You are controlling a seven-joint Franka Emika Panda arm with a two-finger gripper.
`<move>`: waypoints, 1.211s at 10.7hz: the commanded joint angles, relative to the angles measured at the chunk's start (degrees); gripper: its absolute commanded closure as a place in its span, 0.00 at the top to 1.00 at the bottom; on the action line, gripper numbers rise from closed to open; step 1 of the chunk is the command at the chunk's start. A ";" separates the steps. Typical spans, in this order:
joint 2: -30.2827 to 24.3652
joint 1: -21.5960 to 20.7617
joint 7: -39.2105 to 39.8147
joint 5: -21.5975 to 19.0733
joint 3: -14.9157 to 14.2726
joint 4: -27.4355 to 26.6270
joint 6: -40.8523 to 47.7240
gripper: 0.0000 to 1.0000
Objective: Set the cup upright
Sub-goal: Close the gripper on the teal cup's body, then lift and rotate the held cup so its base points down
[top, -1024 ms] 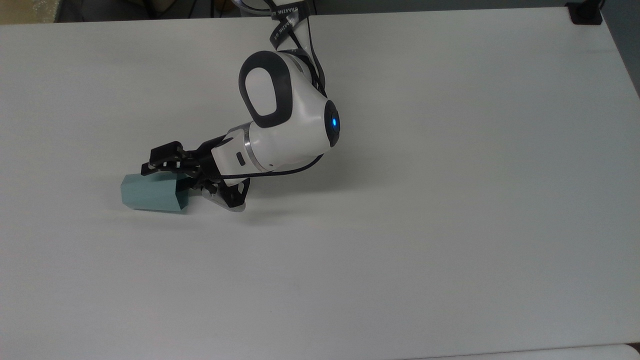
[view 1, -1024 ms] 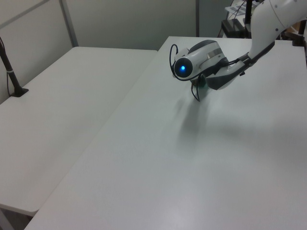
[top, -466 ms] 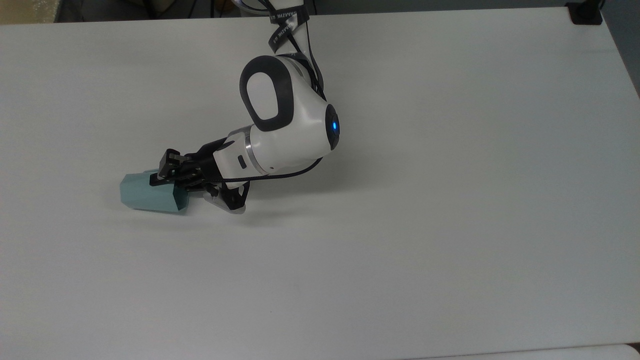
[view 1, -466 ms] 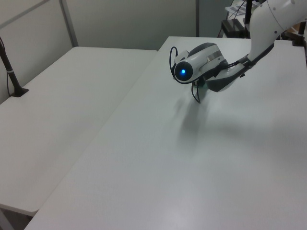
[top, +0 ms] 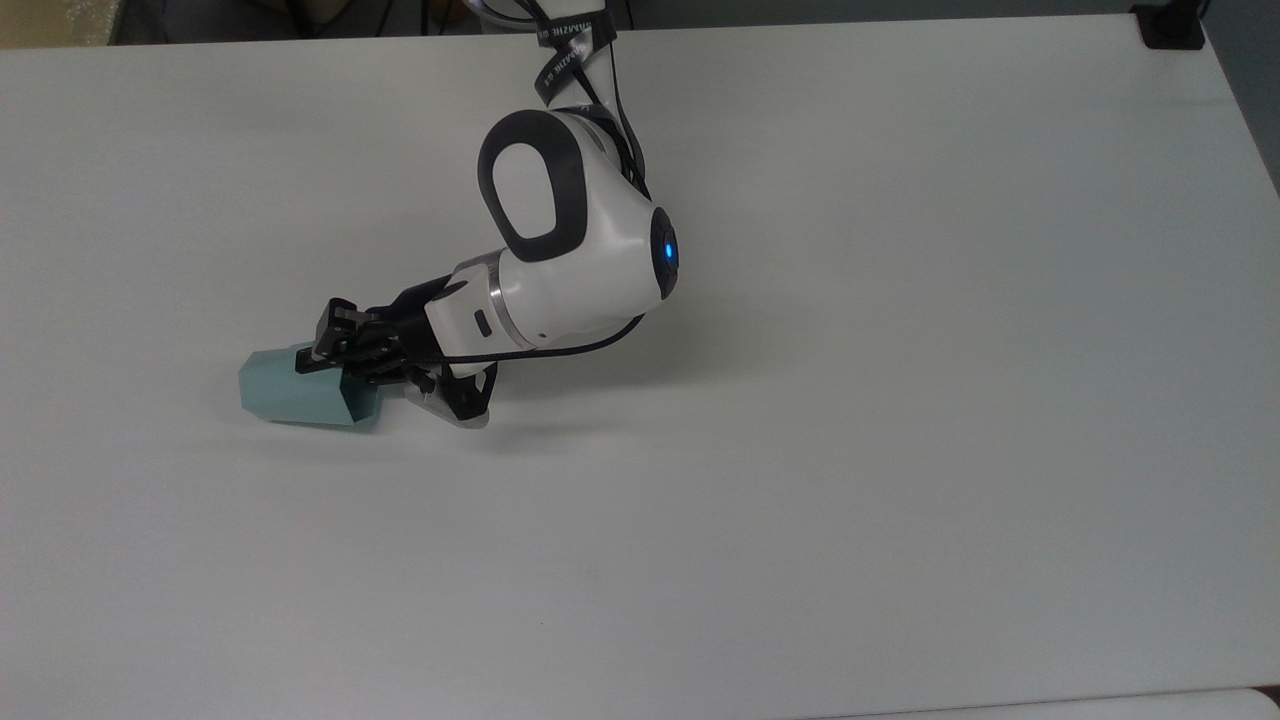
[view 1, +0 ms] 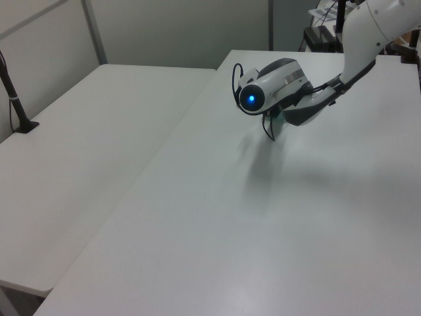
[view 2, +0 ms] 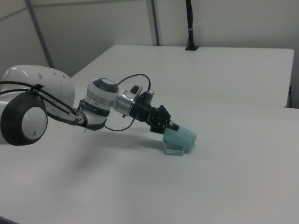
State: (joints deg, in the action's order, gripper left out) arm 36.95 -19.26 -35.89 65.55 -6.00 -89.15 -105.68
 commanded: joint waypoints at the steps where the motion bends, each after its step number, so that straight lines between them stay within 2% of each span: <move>1: -8.53 1.33 4.13 -7.68 0.02 -0.32 -1.90 0.00; 3: -12.93 2.55 6.09 -18.56 -0.16 0.99 -1.38 0.00; 4: -15.91 3.61 6.18 -22.01 0.10 0.13 -1.81 0.00; 8: -27.34 4.85 9.52 -40.98 0.46 -13.56 -8.37 0.00; 10: -31.13 5.90 14.58 -53.79 0.37 -17.97 -12.71 0.00; 11: -32.45 5.90 16.71 -57.51 0.37 -19.73 -12.63 0.00; 13: -31.51 5.20 16.12 -58.60 0.54 -21.32 -13.32 0.00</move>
State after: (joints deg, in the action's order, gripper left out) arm 7.73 -14.09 -21.09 9.42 -5.97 -105.45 -116.07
